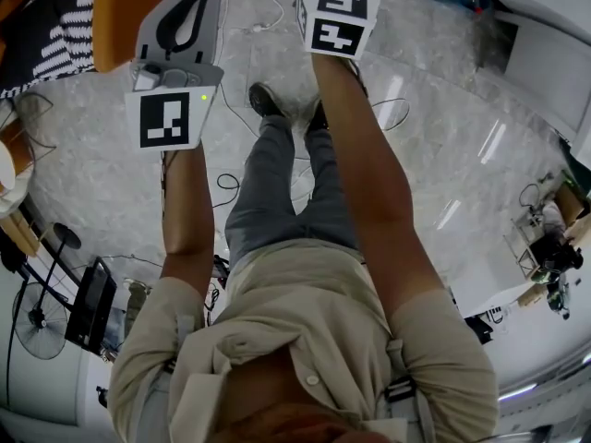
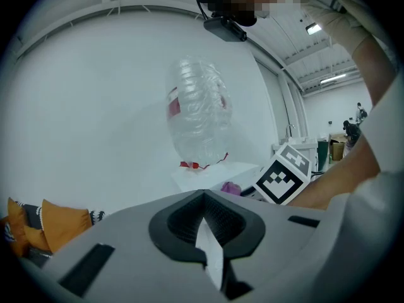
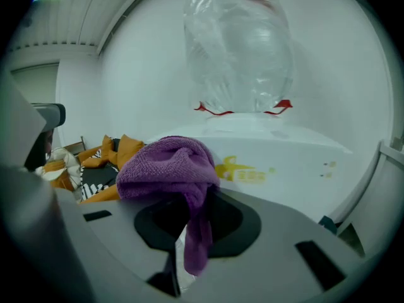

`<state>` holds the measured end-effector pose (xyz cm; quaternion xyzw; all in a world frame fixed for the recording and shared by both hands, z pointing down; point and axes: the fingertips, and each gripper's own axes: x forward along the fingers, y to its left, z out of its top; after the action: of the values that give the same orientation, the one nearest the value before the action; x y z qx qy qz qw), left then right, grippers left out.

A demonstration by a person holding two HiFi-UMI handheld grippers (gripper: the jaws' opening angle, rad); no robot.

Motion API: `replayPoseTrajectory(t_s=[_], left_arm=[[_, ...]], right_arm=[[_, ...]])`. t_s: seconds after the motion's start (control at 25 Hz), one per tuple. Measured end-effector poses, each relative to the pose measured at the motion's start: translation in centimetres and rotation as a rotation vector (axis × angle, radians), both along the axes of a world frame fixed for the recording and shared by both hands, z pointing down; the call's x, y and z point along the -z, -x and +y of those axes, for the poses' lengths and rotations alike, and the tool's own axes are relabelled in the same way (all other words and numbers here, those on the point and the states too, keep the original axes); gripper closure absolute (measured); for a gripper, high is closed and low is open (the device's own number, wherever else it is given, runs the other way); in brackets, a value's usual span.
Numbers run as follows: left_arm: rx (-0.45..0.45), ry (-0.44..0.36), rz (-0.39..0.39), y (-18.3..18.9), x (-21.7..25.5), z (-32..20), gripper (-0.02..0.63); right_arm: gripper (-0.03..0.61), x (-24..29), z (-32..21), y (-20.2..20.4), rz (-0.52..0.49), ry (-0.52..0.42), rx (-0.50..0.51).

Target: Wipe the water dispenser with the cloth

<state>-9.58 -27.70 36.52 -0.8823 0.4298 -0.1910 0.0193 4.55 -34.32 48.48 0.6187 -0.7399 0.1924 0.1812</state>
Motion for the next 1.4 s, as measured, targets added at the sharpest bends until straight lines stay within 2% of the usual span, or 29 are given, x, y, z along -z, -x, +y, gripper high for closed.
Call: replayPoseTrajectory(t_s=[0.16,0.32,0.48,0.72,0.92,1.16,1.4], left_arm=[[0.007,0.008,-0.004,0.7,-0.4,0.2,0.598],[0.01,0.012,0.0,0.8,-0.8,-0.3,0.598],[-0.003,0.013,0.001,-0.1,-1.2,-0.7,0.598],[-0.031,0.02,0.011,-2.4,-2.3,-0.7,0.598],[-0.045,0.032,0.016,-4.0,-3.4,-0.4,0.598],[-0.038,0.035,0.017,-3.9,-3.7,-0.1,0.598],[-0.008,0.047,0.016,-1.3,-4.8,-0.4,0.598]], right_arm=[[0.505,0.3,-0.4,2.3,-0.022,-0.009,0.032],[0.505,0.0,-0.3,1.1,0.007,-0.017,0.038],[0.505,-0.8,0.6,-3.3,0.027,-0.001,-0.029],[0.505,-2.1,2.7,-13.3,0.063,0.027,-0.212],[0.505,-2.6,3.5,-16.5,0.095,0.028,-0.248],[0.505,-4.2,3.6,-15.5,0.085,0.061,-0.234],[0.506,-6.0,2.6,-8.7,0.075,0.067,-0.139]])
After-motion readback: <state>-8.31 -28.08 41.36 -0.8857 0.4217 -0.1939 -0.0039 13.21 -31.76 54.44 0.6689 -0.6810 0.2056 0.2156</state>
